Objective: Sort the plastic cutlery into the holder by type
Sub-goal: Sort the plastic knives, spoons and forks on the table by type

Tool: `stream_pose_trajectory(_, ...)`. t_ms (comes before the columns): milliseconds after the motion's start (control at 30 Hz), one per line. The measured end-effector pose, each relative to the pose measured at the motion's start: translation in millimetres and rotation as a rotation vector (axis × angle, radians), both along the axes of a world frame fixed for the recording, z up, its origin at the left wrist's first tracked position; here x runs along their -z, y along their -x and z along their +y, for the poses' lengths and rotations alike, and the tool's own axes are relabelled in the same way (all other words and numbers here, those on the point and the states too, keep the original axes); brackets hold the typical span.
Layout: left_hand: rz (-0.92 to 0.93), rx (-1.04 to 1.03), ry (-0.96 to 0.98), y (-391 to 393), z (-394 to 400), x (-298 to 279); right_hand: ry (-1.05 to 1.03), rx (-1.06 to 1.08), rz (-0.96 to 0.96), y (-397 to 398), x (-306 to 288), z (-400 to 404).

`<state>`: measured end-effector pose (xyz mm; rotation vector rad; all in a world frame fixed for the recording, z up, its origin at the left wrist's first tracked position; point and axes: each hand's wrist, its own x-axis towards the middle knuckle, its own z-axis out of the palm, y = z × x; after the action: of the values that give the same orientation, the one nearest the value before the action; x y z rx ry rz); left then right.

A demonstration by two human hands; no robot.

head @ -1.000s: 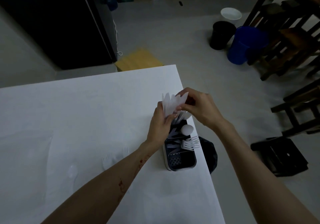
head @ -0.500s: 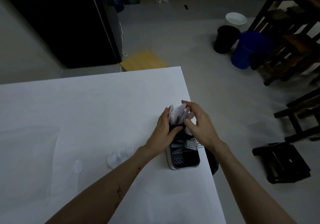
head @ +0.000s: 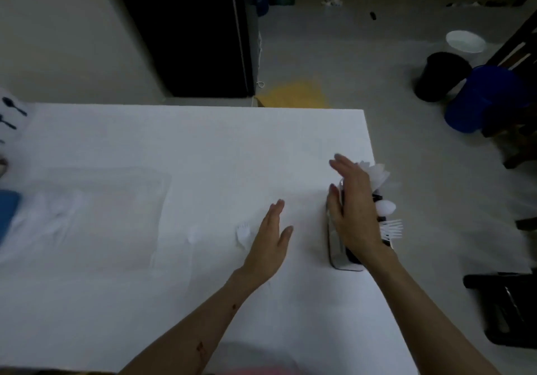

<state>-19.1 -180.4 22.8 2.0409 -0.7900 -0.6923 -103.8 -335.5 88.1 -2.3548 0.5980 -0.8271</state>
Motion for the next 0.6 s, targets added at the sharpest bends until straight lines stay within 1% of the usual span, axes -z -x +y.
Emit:
stream_pose_trajectory(67,-0.059,-0.055,-0.072,-5,38,13,0.013,-0.121,0.068,-13,14,29)
stream_pose_trajectory(167,-0.195,-0.144,-0.232,-16,93,33,-0.012,-0.25,0.212,-25,42,75)
stream_pose_trajectory(233,-0.267,-0.274,-0.302,-24,123,40,-0.019,-0.307,0.279,-29,62,104)
stream_pose_trajectory(300,-0.3,-0.413,-0.332,-35,144,42,-0.023,-0.325,0.34,-32,80,128)
stream_pose_trajectory(400,-0.233,-0.463,-0.384,-55,160,46,-0.023,-0.282,0.453,-37,102,152)
stream_pose_trajectory(500,-0.132,-0.424,-0.385,-72,163,52,0.001,-0.216,0.513,-35,116,165)
stream_pose_trajectory(600,-0.062,-0.376,-0.356,-76,156,54,0.005,-0.165,0.529,-30,122,171)
